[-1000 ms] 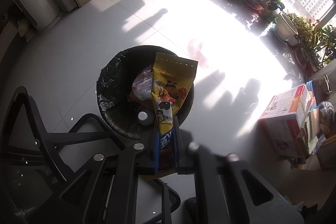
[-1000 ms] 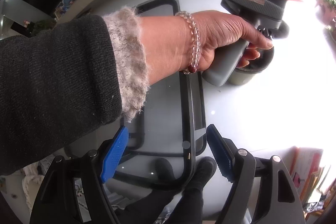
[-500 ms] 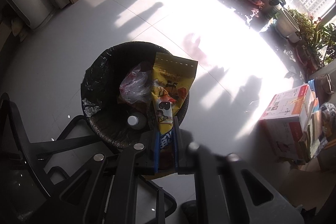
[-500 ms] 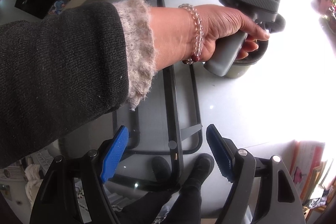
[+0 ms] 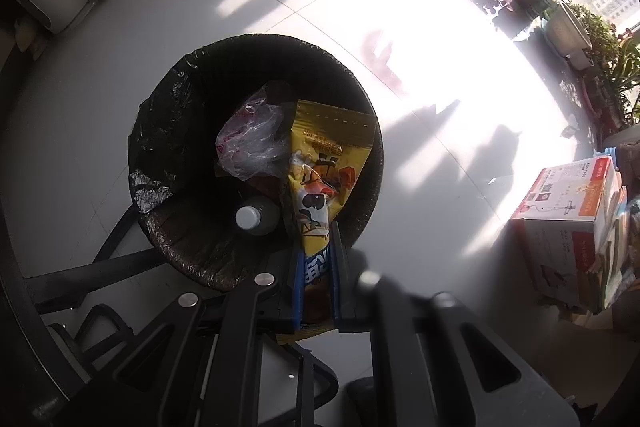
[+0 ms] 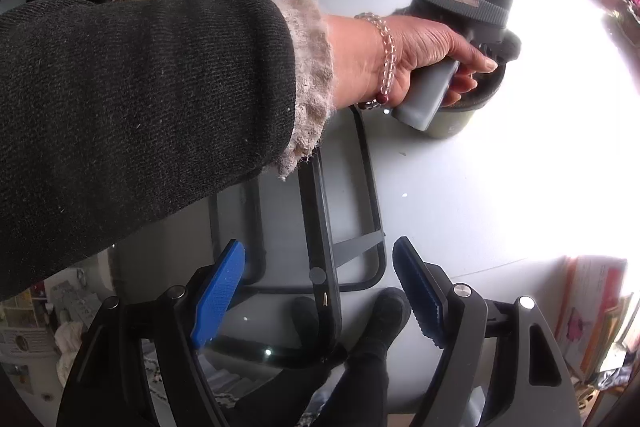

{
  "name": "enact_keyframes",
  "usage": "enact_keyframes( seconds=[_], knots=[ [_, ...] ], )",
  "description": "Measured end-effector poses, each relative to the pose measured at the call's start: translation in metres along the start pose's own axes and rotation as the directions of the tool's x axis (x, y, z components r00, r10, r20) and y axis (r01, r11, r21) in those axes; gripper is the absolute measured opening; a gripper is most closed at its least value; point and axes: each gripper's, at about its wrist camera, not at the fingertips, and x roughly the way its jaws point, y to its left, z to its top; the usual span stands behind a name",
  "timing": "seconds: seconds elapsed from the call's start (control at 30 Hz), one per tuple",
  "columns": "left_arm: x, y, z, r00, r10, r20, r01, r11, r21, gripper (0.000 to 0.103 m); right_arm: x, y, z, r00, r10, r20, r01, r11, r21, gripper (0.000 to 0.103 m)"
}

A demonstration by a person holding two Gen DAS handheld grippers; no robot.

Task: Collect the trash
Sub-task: 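Lift the packet with the left gripper and carry it over the bin, then lower the yellow packet into the bin and open the left gripper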

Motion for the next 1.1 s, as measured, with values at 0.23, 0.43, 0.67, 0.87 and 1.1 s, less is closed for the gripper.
enact_keyframes(
  seconds=[0.23,0.43,0.67,0.87,1.1],
  knots=[
    [0.017,-0.007,0.003,1.0,0.008,-0.021,-0.007,1.0,0.016,0.011,0.003,-0.012,-0.001,1.0,-0.001,-0.019,0.001,1.0,0.029,0.074],
    [0.025,-0.009,0.005,1.0,0.007,-0.03,-0.006,1.0,0.01,0.011,0.007,-0.013,-0.001,1.0,0.005,-0.021,-0.005,0.999,0.037,0.074],
    [0.028,-0.011,0.007,0.999,0.019,-0.033,-0.019,1.0,0.015,0.011,0.006,-0.015,0.003,1.0,0.009,-0.018,-0.008,0.999,0.041,0.074],
    [0.029,-0.012,0.011,0.999,0.028,-0.033,-0.027,0.999,0.016,0.012,0.006,-0.015,0.001,1.0,0.008,-0.019,-0.007,0.999,0.043,0.074],
    [0.033,-0.013,0.013,0.998,0.042,-0.037,-0.041,0.999,0.024,0.012,0.008,-0.019,-0.001,1.0,0.011,-0.019,-0.01,0.999,0.045,0.074]
  ],
)
